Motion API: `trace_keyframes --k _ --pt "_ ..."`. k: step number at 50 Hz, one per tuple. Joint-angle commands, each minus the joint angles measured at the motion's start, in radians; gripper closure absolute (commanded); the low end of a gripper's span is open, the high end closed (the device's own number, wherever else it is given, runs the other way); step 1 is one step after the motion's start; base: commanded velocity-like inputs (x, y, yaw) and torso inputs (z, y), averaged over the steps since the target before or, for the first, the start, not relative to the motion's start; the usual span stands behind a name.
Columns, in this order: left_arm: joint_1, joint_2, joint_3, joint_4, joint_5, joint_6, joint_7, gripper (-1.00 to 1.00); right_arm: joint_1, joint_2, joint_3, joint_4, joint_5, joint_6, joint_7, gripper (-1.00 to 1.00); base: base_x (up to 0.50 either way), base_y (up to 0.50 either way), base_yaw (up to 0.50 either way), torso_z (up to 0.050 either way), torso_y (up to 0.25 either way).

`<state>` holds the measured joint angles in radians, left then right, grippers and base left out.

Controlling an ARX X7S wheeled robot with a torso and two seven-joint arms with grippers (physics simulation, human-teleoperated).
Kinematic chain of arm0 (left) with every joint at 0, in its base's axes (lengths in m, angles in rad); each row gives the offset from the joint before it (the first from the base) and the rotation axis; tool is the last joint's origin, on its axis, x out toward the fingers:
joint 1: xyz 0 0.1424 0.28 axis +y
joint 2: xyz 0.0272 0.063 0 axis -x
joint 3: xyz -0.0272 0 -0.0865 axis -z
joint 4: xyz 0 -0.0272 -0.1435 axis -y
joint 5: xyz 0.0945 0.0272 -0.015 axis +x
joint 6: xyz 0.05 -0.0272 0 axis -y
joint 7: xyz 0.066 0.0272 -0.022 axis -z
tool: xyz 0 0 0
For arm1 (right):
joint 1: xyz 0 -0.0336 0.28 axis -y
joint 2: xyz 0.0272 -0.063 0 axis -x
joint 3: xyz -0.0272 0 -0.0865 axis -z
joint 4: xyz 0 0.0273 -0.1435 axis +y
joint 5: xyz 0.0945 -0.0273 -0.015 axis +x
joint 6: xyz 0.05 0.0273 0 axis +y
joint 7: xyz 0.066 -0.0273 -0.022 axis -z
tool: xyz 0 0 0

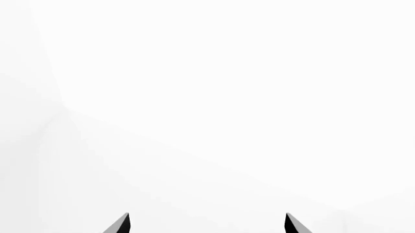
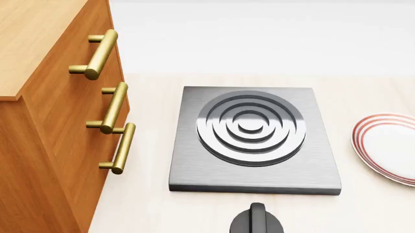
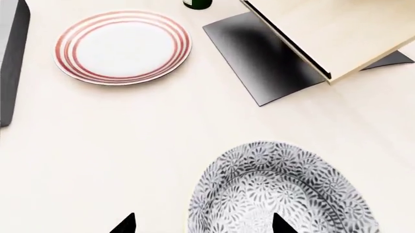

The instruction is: Put the bowl on the stove.

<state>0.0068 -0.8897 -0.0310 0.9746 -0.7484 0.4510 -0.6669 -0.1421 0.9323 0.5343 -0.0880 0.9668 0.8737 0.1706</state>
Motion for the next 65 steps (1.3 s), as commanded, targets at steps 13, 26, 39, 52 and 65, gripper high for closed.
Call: trace_keyframes --k 13,26,39,52,65 --pt "-0.003 0.014 -0.009 -0.005 0.015 0.003 0.023 -1.00 0.066 -0.060 -0.101 0.070 -0.077 -0.043 -0.018 -1.00 0.00 0.00 0.00 0.000 0.000" --pt "-0.007 0.009 -0.001 -0.007 0.019 0.004 0.021 -1.00 0.058 -0.083 -0.106 0.104 -0.089 -0.052 -0.011 -1.00 0.00 0.00 0.00 0.000 0.000" --pt "-0.011 0.007 0.011 -0.006 0.025 0.001 0.019 -1.00 0.089 -0.107 -0.138 0.144 -0.105 -0.058 0.002 -1.00 0.00 0.00 0.00 0.000 0.000" --pt "-0.009 0.003 0.013 -0.007 0.026 0.007 0.017 -1.00 0.083 -0.112 -0.139 0.139 -0.105 -0.062 -0.001 -1.00 0.00 0.00 0.00 0.000 0.000" --pt "-0.009 0.000 0.015 -0.007 0.027 0.012 0.013 -1.00 0.065 -0.114 -0.143 0.141 -0.129 -0.085 -0.002 1.00 0.00 0.00 0.00 0.000 0.000"
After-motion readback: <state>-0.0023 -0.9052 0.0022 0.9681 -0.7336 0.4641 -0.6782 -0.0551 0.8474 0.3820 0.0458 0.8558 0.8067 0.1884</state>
